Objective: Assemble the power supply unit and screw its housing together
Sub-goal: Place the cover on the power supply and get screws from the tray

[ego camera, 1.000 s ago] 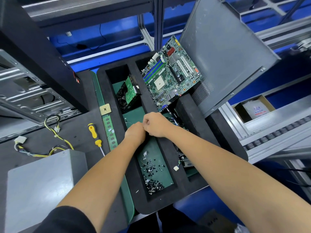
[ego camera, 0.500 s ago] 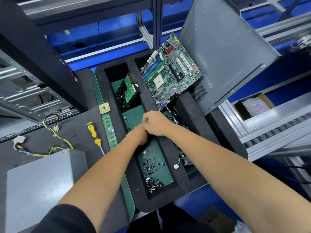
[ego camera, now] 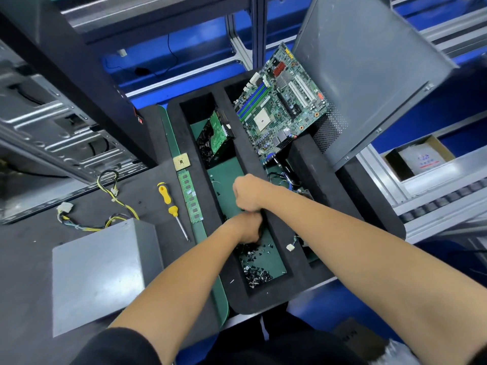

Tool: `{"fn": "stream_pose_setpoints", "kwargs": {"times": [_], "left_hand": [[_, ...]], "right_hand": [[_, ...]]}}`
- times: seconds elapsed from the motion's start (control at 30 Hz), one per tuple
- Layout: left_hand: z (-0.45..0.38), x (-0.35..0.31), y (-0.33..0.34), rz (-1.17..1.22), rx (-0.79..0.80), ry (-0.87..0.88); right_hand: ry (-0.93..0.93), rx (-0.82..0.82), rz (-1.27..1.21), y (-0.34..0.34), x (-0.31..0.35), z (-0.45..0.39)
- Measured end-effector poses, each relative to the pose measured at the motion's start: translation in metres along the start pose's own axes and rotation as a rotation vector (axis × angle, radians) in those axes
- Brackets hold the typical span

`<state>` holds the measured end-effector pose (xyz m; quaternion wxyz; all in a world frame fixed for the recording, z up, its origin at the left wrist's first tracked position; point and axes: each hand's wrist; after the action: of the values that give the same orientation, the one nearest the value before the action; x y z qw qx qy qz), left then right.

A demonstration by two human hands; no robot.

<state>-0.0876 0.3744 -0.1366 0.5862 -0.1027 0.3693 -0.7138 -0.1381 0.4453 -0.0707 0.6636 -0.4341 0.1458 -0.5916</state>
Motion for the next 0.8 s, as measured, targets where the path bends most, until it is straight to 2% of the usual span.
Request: {"fn": "stream_pose_setpoints", "kwargs": {"times": [0.07,0.13,0.3,0.5,0.8], "left_hand": [[0.002,-0.004,0.01,-0.011,0.03,-0.006],[0.004,-0.008,0.019,-0.038,0.04,0.015],[0.012,-0.018,0.028,-0.18,-0.041,0.058],[0.014,-0.026,0.034,-0.353,-0.085,0.124],[0.014,-0.024,0.039,-0.367,-0.04,0.2]], "right_hand": [[-0.004,0.092,0.112,0.01,0.007,0.004],[-0.014,0.087,0.144,0.015,0.008,0.005],[-0.05,0.016,0.082,0.012,0.005,0.007],[-0.04,0.015,0.031,0.017,0.0,0.01],[-0.033,0.009,-0.033,0.016,-0.004,0.018]]}}
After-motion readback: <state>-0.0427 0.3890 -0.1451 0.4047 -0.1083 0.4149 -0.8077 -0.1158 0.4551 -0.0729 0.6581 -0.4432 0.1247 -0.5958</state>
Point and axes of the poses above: each hand's wrist, its own z-axis away from the middle knuckle, its own y-axis out of the palm, x = y × z, and after that the axes turned 4 degrees about z, right-handed
